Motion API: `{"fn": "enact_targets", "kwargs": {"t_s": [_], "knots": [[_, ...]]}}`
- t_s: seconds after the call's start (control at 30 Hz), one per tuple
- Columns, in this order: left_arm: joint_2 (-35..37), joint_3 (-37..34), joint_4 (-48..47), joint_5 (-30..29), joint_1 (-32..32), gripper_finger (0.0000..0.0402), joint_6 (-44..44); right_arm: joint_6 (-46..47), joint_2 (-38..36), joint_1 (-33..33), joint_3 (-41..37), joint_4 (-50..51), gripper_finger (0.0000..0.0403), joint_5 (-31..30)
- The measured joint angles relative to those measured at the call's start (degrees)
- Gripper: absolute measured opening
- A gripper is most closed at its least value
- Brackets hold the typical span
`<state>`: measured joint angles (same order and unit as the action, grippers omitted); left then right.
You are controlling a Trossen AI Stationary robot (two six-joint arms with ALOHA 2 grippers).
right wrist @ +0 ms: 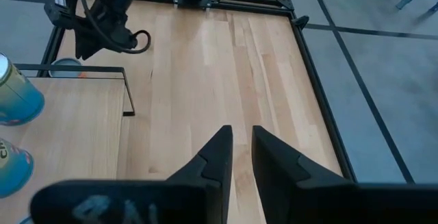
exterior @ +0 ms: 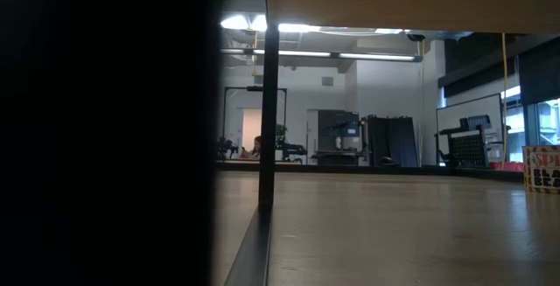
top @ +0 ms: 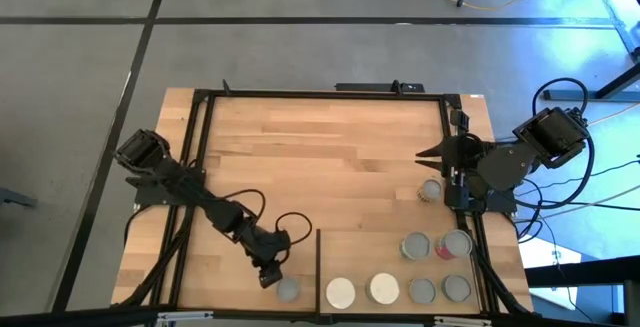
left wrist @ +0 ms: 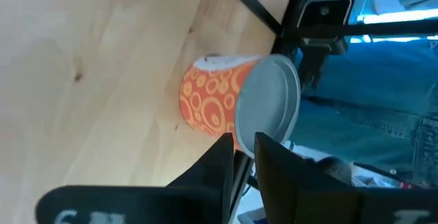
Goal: Pick and place cans onto a shelf
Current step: Put the canned meatballs on the shelf
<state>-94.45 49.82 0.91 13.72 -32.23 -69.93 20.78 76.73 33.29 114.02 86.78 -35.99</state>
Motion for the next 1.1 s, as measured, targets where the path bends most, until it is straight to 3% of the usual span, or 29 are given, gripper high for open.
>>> {"fn": "enact_targets", "kwargs": {"t_s": [0.4,0.67,0.9,1.1], "knots": [[0.0,0.0,-0.5,-3.9,0.6,0.0055,0.6,0.0,0.0,0.0,0.0,0.0,0.0059,0.0],[0.0,0.0,1.3,-5.6,-2.2,0.0055,16.4,0.0,0.0,0.0,0.0,0.0,0.0059,0.0],[0.0,0.0,1.3,-11.0,-2.4,0.0055,18.0,0.0,0.0,0.0,0.0,0.0,0.0059,0.0],[0.0,0.0,1.3,-11.2,-2.5,0.0055,18.0,0.0,0.0,0.0,0.0,0.0,0.0059,0.0]]}}
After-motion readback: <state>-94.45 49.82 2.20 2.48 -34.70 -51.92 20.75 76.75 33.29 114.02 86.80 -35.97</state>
